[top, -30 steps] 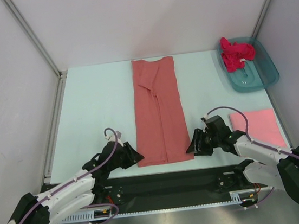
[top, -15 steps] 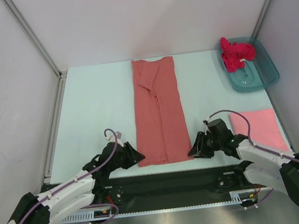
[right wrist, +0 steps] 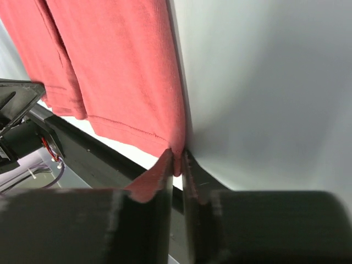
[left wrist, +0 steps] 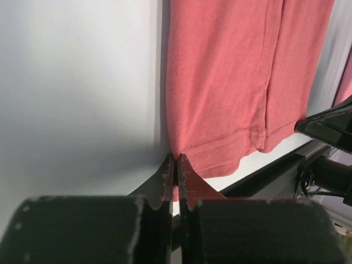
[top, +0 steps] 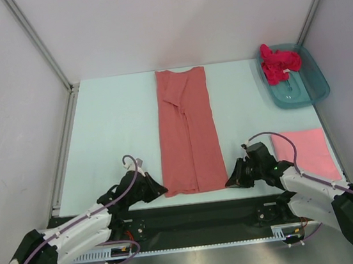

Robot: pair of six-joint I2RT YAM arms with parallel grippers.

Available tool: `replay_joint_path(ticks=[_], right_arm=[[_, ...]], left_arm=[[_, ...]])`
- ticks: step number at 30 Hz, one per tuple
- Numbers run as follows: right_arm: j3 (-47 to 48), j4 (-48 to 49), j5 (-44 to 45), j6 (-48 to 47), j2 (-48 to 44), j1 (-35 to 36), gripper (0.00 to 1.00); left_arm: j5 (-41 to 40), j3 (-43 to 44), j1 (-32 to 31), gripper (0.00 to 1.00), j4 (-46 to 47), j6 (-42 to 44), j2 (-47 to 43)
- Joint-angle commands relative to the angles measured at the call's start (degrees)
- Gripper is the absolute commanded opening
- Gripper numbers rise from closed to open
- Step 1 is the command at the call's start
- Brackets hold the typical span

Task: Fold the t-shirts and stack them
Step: Fold the tshirt

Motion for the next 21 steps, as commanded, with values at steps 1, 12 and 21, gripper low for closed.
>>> replay_joint_path(ticks=[1,12,21], right_arm=[[-0.9,0.1,-0.2,0.3,0.2,0.3,0.12],[8.2,-3.7,0.2,-3.6,-0.8,-1.5,0.0],[27.6,0.8,-4.4,-10.0,23.5,-9.8,0.0]], left_arm=[[0.3,-2.4,-0.6,0.03,-6.6,1.2,-2.3],[-2.1,10.2,-0.5,0.0,-6.6,2.5,-4.0],[3.8,23.9,13.1,0.0,2.0,10.5,16.6]])
